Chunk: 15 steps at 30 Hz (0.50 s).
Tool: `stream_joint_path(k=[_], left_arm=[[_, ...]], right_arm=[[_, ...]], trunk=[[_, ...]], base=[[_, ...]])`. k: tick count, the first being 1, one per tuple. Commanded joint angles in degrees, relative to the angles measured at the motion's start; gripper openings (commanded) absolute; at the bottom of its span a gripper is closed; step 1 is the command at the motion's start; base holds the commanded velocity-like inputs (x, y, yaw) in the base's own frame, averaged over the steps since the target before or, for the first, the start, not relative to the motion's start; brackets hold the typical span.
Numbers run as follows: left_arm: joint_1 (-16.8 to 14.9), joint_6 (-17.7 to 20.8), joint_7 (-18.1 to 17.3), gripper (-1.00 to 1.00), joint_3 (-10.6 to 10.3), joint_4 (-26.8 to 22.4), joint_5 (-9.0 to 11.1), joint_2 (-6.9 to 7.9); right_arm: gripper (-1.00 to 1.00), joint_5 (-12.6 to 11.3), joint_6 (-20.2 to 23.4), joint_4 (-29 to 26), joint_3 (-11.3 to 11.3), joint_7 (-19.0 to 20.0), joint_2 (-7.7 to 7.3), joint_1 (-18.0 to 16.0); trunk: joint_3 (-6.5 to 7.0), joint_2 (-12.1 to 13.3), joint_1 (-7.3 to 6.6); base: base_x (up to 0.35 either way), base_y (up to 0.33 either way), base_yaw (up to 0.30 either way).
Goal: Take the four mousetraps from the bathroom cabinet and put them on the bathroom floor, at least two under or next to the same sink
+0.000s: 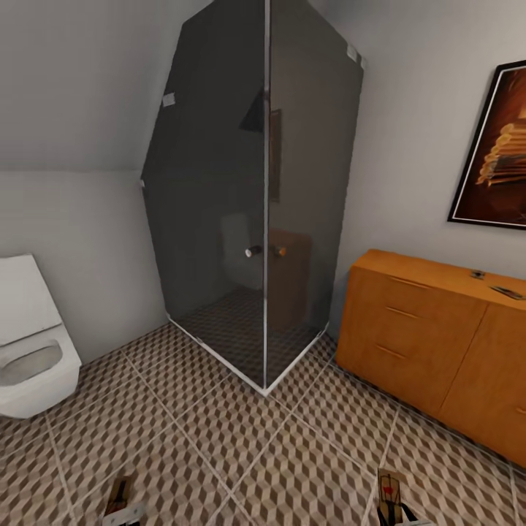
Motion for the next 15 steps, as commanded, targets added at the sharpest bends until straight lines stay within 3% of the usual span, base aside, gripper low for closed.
stream_joint_path(k=[1, 15], left_arm=[[-0.1, -0.25, 0.19, -1.0, -0.5, 0.21, 0.08, -0.03], [-0.1, -0.25, 0.19, -1.0, -0.5, 0.21, 0.09, -0.03]], right_arm=[[-1.0, 0.21, -0.13, 0.01, 0.1, -0.08, -0.05, -0.02], [-1.0, 0.21, -0.13, 0.09, 0.14, -0.08, 0.02, -0.02]], trunk=[[-0.08, -0.04, -0.01], [-0.36, -0.04, -0.01]], base=[[-0.105, 0.0, 0.228], [-0.105, 0.0, 0.233]])
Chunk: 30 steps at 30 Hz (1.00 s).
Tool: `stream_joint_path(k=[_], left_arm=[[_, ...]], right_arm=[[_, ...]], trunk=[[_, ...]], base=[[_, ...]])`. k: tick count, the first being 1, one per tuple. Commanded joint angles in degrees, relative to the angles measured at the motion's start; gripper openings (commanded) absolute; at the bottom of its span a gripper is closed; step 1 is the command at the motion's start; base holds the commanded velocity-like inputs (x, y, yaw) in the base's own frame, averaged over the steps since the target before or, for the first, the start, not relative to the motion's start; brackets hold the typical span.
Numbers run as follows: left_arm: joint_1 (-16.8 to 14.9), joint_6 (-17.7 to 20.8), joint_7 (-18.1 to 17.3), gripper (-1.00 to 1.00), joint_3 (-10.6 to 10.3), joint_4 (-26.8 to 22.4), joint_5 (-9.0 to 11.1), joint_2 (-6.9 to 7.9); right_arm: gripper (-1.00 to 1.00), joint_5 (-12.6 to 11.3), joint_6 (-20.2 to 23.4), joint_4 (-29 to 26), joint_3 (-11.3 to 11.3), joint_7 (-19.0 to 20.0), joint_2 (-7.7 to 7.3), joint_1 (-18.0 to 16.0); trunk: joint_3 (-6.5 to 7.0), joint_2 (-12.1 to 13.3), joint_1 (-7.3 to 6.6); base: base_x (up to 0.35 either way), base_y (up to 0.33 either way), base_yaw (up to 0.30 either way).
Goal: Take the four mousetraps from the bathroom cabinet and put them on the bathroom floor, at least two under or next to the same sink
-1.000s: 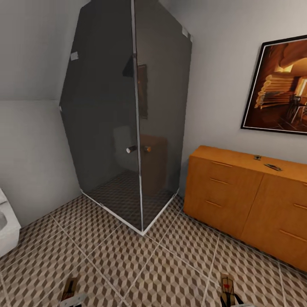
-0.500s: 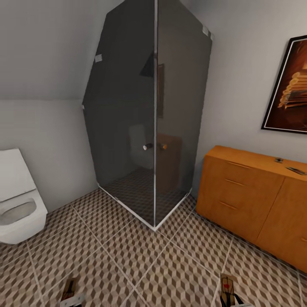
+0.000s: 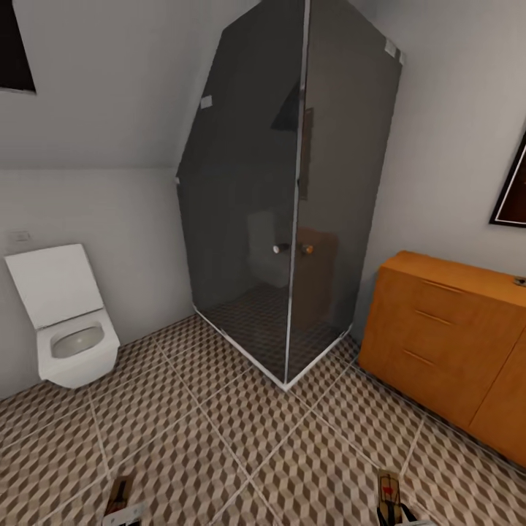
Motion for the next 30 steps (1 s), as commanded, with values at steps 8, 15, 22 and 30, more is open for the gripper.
stream_joint_path(k=[8, 15, 22, 30], left_arm=[[-0.1, -0.25, 0.19, -1.0, -0.5, 0.18, 0.07, -0.03], [-0.1, -0.25, 0.19, -1.0, -0.52, 0.21, 0.07, -0.03], [-0.1, -0.25, 0.19, -1.0, -0.51, 0.2, 0.07, -0.03], [-0.1, -0.17, 0.19, -1.0, -0.5, 0.22, 0.08, -0.03]], right_arm=[[-1.0, 0.21, -0.12, 0.02, 0.12, -0.08, -0.03, -0.02], [-1.0, 0.21, -0.12, 0.02, 0.13, -0.08, -0.03, -0.02], [-1.0, 0.21, -0.12, 0.08, 0.13, -0.08, -0.03, -0.02], [-1.0, 0.21, -0.12, 0.1, 0.13, -0.08, -0.03, -0.02]], trunk=[[-0.23, -0.04, -0.01], [-0.37, -0.04, -0.01], [-0.52, -0.04, -0.01], [-0.68, -0.04, -0.01]], base=[[-0.105, 0.0, 0.239], [-0.104, 0.0, 0.24], [-0.104, 0.0, 0.24], [-0.105, 0.0, 0.244]])
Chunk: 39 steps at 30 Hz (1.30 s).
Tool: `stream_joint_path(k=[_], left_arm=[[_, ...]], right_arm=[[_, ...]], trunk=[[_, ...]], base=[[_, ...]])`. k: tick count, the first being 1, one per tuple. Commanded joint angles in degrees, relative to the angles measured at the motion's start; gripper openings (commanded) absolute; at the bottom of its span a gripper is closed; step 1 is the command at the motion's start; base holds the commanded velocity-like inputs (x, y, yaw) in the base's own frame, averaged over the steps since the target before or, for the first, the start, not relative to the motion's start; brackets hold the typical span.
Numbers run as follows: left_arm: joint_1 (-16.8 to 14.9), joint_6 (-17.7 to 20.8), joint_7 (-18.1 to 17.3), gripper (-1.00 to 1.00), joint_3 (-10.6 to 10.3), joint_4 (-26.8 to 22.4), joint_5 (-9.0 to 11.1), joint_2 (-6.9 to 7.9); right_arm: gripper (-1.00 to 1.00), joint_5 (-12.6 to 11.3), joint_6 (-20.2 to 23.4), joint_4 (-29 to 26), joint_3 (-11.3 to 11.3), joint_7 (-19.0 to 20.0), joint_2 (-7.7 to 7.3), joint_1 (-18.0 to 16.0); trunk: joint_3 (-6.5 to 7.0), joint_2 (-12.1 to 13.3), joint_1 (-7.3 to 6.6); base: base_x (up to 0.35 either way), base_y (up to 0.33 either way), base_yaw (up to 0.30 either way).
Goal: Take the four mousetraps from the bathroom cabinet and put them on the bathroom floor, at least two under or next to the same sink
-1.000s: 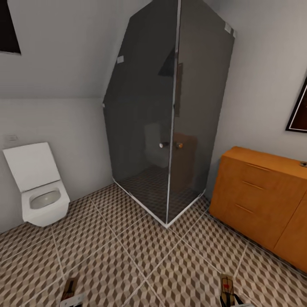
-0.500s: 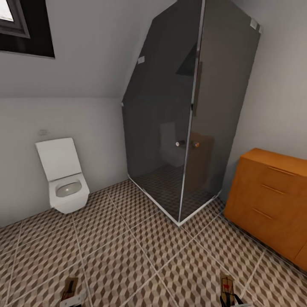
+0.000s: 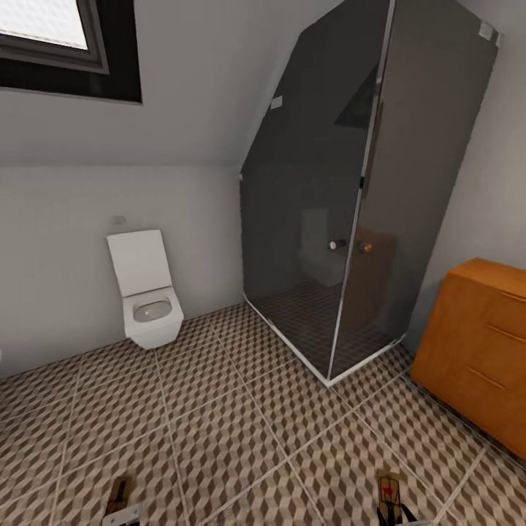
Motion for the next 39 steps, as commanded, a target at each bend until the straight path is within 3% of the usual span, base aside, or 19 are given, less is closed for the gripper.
stream_joint_path(k=[1, 23, 39], left_arm=[[-0.1, -0.24, 0.19, -1.0, -0.5, 0.22, 0.08, -0.03], [-0.1, -0.15, 0.19, -1.0, -0.51, 0.17, 0.08, -0.03], [-0.1, -0.15, 0.19, -1.0, -0.5, 0.18, 0.07, -0.03]], right_arm=[[-1.0, 0.21, -0.13, 0.01, 0.09, -0.08, -0.04, -0.02], [-1.0, 0.23, -0.13, 0.01, 0.09, -0.08, -0.04, -0.02], [-1.0, 0.22, -0.13, 0.01, 0.09, -0.04, -0.04, -0.02]], trunk=[[-0.08, -0.04, -0.01], [-0.54, -0.04, -0.01], [-0.88, -0.04, -0.01]], base=[[-0.105, 0.0, 0.249], [-0.103, 0.001, 0.253], [-0.014, 0.226, 0.255]])
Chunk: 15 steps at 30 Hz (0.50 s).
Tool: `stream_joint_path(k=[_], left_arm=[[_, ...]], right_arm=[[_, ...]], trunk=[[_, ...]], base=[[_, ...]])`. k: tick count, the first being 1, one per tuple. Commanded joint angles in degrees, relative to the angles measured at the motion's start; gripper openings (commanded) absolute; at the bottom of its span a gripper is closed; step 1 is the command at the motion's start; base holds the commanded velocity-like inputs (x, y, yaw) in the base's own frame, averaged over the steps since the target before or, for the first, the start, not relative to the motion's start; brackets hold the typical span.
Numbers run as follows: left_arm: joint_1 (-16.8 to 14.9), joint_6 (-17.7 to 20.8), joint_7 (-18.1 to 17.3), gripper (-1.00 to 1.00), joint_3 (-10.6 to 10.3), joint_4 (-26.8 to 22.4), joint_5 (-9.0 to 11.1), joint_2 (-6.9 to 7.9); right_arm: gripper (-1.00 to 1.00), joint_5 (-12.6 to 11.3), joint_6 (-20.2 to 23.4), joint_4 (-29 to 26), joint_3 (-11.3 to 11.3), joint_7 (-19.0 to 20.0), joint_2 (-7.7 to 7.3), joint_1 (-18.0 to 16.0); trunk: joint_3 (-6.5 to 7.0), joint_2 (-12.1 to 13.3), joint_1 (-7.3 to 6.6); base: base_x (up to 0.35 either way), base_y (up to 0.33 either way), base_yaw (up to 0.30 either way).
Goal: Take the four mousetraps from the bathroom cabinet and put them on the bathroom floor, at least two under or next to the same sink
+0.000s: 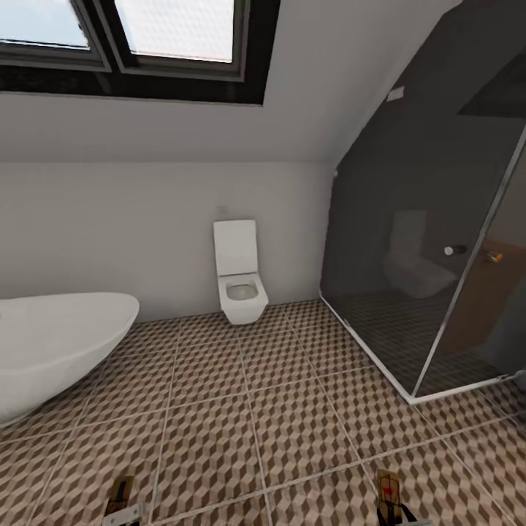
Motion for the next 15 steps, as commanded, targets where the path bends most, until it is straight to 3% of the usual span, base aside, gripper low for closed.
stream_joint_path(k=[1, 15], left_arm=[[-0.1, -0.23, 0.18, -1.0, -0.5, 0.21, 0.08, -0.03], [-0.1, -0.23, 0.18, -1.0, -0.5, 0.2, 0.08, -0.03]], right_arm=[[-1.0, 0.21, -0.13, 0.0, 0.08, -0.09, -0.04, -0.02], [-1.0, 0.23, -0.13, 0.0, 0.08, -0.08, -0.04, -0.02]], trunk=[[-0.08, -0.03, 0.0], [-0.38, -0.03, 0.0]], base=[[0.0, 0.102, 0.255], [0.0, 0.011, 0.255]])
